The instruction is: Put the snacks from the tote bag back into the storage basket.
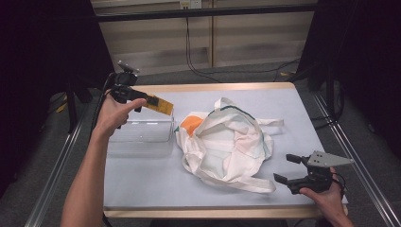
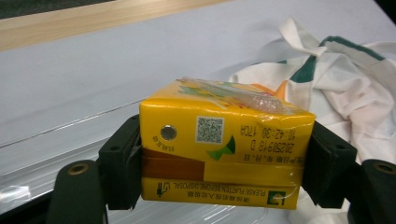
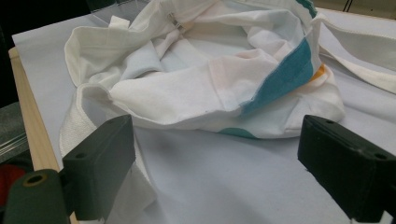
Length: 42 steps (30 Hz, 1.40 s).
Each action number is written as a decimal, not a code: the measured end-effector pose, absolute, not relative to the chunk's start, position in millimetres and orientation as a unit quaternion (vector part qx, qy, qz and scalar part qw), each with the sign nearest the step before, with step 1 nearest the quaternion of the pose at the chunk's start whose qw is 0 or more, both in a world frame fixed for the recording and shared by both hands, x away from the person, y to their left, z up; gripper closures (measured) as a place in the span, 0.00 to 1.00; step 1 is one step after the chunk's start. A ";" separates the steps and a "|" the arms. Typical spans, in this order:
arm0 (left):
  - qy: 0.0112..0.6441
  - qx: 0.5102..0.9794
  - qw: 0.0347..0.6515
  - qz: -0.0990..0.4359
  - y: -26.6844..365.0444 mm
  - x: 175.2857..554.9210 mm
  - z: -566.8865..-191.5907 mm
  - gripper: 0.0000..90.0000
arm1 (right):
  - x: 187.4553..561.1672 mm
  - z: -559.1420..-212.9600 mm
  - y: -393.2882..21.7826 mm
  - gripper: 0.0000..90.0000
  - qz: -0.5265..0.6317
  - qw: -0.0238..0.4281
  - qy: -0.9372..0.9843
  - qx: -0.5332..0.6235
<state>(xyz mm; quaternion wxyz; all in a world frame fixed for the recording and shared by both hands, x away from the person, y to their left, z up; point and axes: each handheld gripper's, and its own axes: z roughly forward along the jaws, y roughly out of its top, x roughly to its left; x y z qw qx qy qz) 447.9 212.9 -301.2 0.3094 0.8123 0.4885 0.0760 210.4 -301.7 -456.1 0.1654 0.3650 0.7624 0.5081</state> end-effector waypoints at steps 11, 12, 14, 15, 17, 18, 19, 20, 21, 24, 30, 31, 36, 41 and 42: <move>0.529 0.800 0.270 0.085 211.1 458.5 -309.5 0.30 | 210.6 -456.2 -301.6 0.12 0.508 0.165 0.763 0.364; 0.530 0.802 0.261 0.085 210.9 459.5 -309.9 0.30 | 210.4 -456.2 -301.3 0.12 0.508 0.165 0.763 0.364; 0.546 0.791 0.264 0.084 210.9 462.1 -310.9 0.30 | 209.7 -455.8 -301.2 0.12 0.507 0.166 0.763 0.365; 0.548 0.792 0.257 0.083 210.5 463.6 -311.7 0.30 | 209.5 -455.7 -301.4 0.12 0.507 0.167 0.763 0.365; 0.554 0.789 0.253 0.078 210.2 465.9 -313.4 0.30 | 209.8 -455.9 -301.9 0.12 0.507 0.166 0.763 0.365; 0.557 0.788 0.252 0.074 209.9 467.1 -314.6 0.31 | 210.1 -456.1 -302.0 0.12 0.506 0.166 0.764 0.364; 0.563 0.786 0.247 0.066 209.0 468.6 -316.5 0.31 | 210.2 -456.3 -301.8 0.12 0.506 0.165 0.764 0.364; 0.564 0.787 0.242 0.070 207.9 469.6 -317.9 0.31 | 210.0 -456.3 -301.5 0.12 0.506 0.164 0.765 0.363; 0.564 0.789 0.230 0.074 205.7 470.6 -320.0 0.31 | 209.6 -456.2 -301.3 0.12 0.504 0.165 0.765 0.365; 0.569 0.789 0.224 0.069 201.9 472.5 -323.0 0.31 | 209.6 -456.2 -301.1 0.12 0.504 0.165 0.766 0.364; 0.574 0.789 0.207 0.067 194.8 476.5 -324.5 0.31 | 210.0 -456.4 -301.2 0.12 0.505 0.165 0.765 0.363; 0.574 0.791 0.205 0.065 193.9 477.4 -324.7 0.31 | 210.0 -456.4 -301.2 0.12 0.505 0.165 0.766 0.363; 0.585 0.787 0.190 0.055 187.6 482.6 -331.9 0.31 | 209.9 -456.4 -301.3 0.12 0.506 0.165 0.765 0.363; 0.586 0.789 0.182 0.044 183.1 486.6 -337.2 0.31 | 210.1 -456.6 -301.9 0.12 0.507 0.162 0.765 0.363; 0.588 0.786 0.185 0.044 181.6 487.4 -338.5 0.31 | 210.2 -456.6 -301.8 0.12 0.507 0.162 0.765 0.363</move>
